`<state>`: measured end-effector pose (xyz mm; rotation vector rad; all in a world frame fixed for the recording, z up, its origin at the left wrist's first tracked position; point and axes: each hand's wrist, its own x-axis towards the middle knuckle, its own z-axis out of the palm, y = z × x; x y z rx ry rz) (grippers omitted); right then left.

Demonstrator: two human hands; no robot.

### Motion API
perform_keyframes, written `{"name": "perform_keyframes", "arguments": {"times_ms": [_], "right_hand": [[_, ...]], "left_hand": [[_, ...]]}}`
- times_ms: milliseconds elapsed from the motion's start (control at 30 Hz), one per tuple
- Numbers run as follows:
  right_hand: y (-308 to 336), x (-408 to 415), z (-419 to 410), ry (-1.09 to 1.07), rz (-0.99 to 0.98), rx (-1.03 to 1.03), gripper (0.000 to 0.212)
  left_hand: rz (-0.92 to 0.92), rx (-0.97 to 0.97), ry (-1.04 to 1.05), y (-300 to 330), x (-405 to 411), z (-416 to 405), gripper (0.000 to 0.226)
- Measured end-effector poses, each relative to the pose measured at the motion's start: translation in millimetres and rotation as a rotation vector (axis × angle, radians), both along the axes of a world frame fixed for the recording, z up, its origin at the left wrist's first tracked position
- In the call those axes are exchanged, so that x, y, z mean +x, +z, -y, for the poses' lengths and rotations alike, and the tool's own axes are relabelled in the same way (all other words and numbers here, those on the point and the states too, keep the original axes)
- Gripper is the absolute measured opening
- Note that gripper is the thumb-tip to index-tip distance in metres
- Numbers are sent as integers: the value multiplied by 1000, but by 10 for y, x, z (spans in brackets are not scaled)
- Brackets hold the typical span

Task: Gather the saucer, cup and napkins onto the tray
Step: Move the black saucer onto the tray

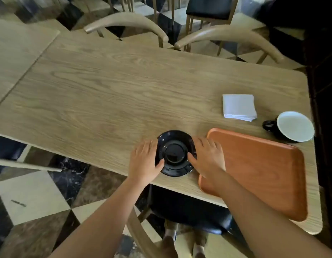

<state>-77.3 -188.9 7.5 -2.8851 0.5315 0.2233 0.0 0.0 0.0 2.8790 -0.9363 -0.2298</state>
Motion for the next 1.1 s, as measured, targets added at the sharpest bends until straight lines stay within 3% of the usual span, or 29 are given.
{"name": "perform_keyframes", "arguments": {"times_ms": [133,233,367,500,767,900,1100], "right_hand": [[-65,-14,-58,-15,-27,-13,49],[-97,-21,-94,-57,-13,4,50],[-116,5,-93,-202,123,292,42],[49,-89,33,-394,232,570,56],[230,-529,652,-711,397,734,43],[139,-704,915,-751,409,772,43],[-83,-840,1122,-791,408,800,55]], "left_hand": [[-114,-23,78,-85,-32,-27,77],[-204,-125,129,-66,-64,39,72],[-369,-330,275,22,-87,107,54],[-502,-541,324,222,-59,187,53],[-785,-831,497,249,-108,728,25],[-875,-846,476,139,-154,1055,29],[-796,-803,429,-81,-203,1347,33]]}}
